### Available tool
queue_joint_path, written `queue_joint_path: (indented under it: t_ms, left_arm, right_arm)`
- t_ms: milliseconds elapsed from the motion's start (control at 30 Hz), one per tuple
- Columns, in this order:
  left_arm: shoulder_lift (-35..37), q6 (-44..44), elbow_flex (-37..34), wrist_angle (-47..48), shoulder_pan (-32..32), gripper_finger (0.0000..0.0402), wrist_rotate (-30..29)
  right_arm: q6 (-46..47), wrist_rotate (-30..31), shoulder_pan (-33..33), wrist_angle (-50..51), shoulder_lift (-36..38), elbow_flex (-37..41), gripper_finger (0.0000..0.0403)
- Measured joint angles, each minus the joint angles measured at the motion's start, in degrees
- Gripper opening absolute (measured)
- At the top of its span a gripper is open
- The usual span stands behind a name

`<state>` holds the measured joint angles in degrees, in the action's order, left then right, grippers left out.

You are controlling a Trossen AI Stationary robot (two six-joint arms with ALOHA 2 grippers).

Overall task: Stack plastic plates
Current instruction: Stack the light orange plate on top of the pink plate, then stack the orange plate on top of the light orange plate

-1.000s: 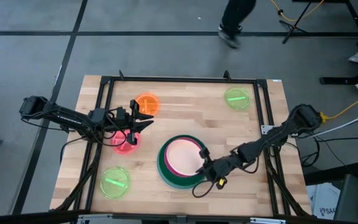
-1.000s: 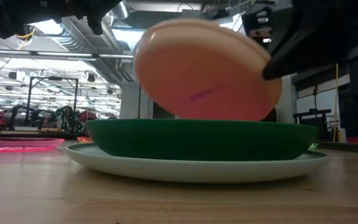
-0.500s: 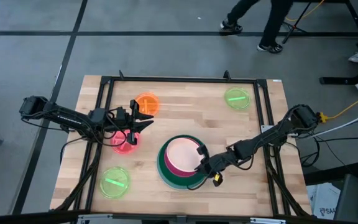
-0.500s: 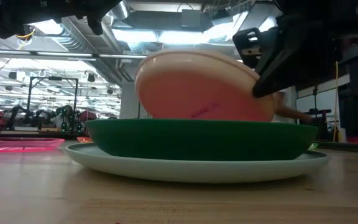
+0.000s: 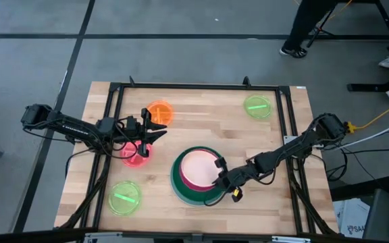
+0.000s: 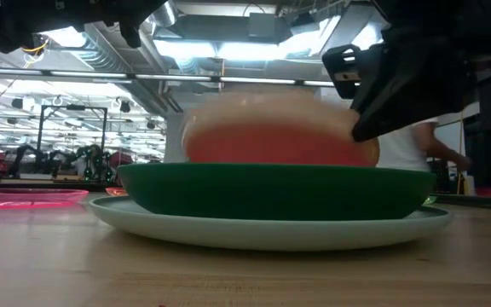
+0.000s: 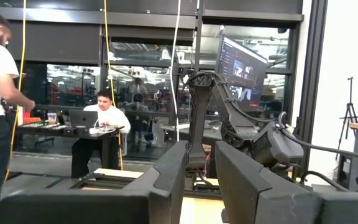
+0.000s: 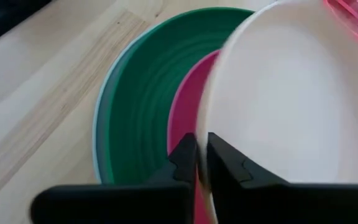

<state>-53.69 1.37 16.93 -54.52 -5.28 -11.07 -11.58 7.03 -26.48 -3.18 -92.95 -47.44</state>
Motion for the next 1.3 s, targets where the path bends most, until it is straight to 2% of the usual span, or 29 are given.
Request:
queue_joint_path:
  t_ms: [267, 533, 633, 800, 967, 1067, 1300]
  left_arm:
    - [0.0, 0.0, 0.0, 0.0, 0.0, 0.0082, 0.0]
    - [0.01, -2.53, 0.0, 0.04, 0.0, 0.0082, -0.02]
    - [0.0, -2.46, 0.0, 0.04, 0.0, 0.0082, -0.42]
    - [-0.73, 2.99, 0.0, 0.5, -0.47, 0.0082, -0.71]
    - [-5.46, 2.99, 1.57, 3.17, -3.18, 0.0082, -6.29]
    - [-7.72, 2.99, 6.14, 10.3, -5.07, 0.0082, -7.97]
    - [-13.58, 5.62, 21.81, 38.87, -9.26, 0.0082, -15.24]
  right_arm:
    - [1.24, 0.01, -0.14, 0.35, 0.26, 0.04, 0.011]
    - [7.74, 0.9, -3.44, 2.72, 4.17, 0.09, 0.0117]
    - [10.6, 4.94, -6.77, 3.03, 4.33, 0.4, 0.0115]
    - [13.68, 14.31, -11.0, -0.82, 4.47, 3.72, 0.0115]
    - [14.05, 17.44, -11.8, -7.48, 5.18, 8.71, 0.0115]
    - [14.67, 16.95, -11.8, -8.86, 6.5, 11.26, 0.0115]
    - [18.64, 13.8, -11.8, -5.16, 13.43, 17.24, 0.0115]
